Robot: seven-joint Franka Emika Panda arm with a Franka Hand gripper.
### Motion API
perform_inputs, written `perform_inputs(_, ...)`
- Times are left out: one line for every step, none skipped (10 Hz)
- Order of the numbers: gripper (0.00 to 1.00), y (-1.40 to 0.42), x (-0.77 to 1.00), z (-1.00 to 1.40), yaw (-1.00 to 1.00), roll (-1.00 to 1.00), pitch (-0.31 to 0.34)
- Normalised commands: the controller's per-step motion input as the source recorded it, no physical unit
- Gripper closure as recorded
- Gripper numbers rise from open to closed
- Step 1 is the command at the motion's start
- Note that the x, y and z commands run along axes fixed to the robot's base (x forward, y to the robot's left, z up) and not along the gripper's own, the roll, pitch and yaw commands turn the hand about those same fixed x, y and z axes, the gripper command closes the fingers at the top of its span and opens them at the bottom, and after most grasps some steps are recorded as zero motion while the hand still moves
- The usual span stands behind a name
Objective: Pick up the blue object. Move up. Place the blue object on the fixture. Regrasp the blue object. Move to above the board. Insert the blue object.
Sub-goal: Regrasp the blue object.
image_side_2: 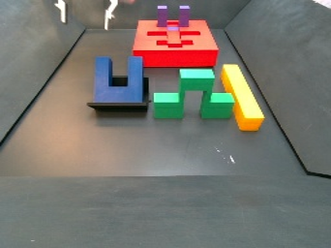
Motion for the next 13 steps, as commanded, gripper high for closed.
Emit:
perform_inputs(0.0, 0.49, 0.44, 0.23, 0.0, 0.62, 0.623)
perform_inputs(0.0, 0.44, 0.27, 0.01, -0.02, 0.83, 0.529)
perform_inputs(0.0, -0.22, 0.44, -0.17, -0.17, 1.0, 0.377)
perform_inputs(0.0, -0.41, 0.33, -0.45, -0.26, 0.8, 0.286)
perform_inputs(0.0, -0.44, 0.4, -0.41, -0.29, 0.72, 0.137)
perform_inputs(0.0, -0.33, 0.41, -0.36, -0.29, 0.91, 0.131)
perform_inputs(0.0, -0.18, 0.29, -0.21, -0.19, 0.93, 0.286)
perform_inputs(0.0, 0.0, 0.13, -0.12, -0.15, 0.58, 0.366)
perform_inputs(0.0, 0.16, 0.05, -0.1, -0.05, 0.44, 0.486)
perform_inputs(0.0, 0.33, 0.02, -0.11, 0.0, 0.19, 0.534)
perform_inputs(0.0, 0.35, 0.0, -0.11, 0.03, 0.0, 0.566)
perform_inputs(0.0, 0.29, 0.05, -0.1, 0.12, -0.14, 0.566)
perform_inputs(0.0, 0.16, 0.15, -0.13, 0.16, -0.11, 0.554)
